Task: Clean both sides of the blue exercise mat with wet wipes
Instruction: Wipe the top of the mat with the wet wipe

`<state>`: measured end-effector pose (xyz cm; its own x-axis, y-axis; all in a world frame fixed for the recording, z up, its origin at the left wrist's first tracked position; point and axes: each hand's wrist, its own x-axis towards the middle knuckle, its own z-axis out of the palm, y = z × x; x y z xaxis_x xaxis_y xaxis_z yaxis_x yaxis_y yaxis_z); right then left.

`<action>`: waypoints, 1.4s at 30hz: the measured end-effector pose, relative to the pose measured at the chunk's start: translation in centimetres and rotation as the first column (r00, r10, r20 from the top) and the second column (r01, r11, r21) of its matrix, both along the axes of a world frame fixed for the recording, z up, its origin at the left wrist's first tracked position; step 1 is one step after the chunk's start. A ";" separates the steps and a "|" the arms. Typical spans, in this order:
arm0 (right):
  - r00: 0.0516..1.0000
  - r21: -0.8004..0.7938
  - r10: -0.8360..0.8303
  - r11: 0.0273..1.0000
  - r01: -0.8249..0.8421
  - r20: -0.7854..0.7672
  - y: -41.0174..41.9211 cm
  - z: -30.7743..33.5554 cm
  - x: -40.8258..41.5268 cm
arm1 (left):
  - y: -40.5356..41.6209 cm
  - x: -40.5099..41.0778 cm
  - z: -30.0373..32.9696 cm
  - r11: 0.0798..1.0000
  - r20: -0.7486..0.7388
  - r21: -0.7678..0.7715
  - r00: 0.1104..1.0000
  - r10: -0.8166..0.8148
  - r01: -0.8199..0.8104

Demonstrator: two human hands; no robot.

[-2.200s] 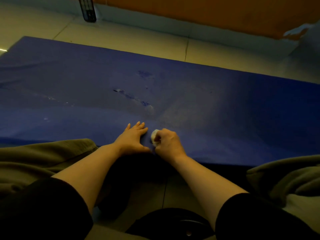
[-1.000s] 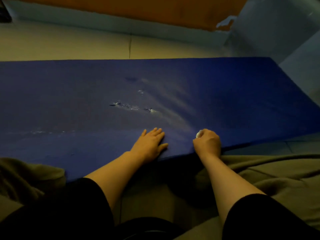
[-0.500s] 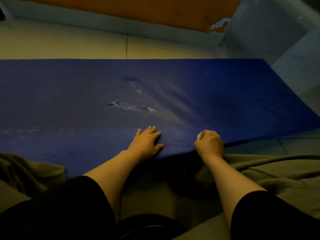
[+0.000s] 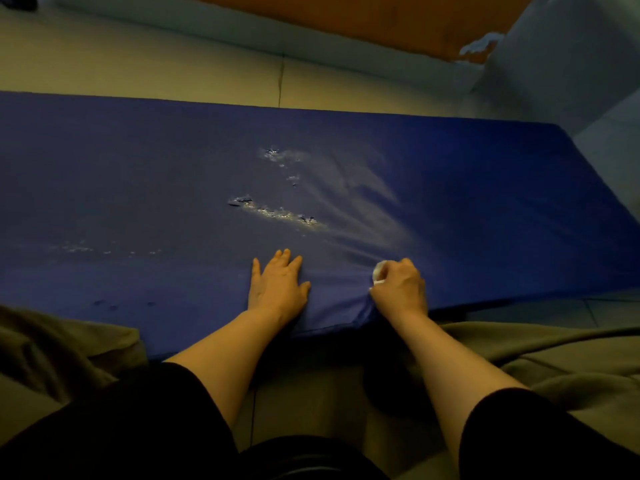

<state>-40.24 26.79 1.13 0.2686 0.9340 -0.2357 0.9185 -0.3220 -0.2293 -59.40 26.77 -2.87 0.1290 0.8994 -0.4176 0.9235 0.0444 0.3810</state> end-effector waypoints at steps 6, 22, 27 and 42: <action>0.933 0.013 0.304 0.952 -0.307 -0.191 -0.9 -2.2 -6.7 | 0.1 0.1 -0.8 0.999 0.007 0.015 0.999 0.042 -0.042; 0.916 0.024 0.347 0.936 -0.350 -0.203 1.4 -4.0 -8.5 | 0.1 -0.4 -1.5 0.994 0.100 0.046 0.990 0.095 -0.100; 0.986 0.068 0.072 0.996 -0.063 -0.148 3.9 -4.3 -3.1 | 0.2 -0.8 -1.3 0.995 0.103 0.048 0.991 0.081 -0.086; 1.000 0.127 0.002 0.992 0.001 -0.024 5.7 -4.8 -2.5 | 2.2 -1.6 0.3 0.988 0.174 -0.036 0.972 0.156 -0.152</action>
<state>-42.72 32.52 -3.68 0.2642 0.9568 -0.1216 0.9123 -0.2888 -0.2903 -61.02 28.98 -2.59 0.0631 0.9048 -0.4211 0.8234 0.1912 0.5342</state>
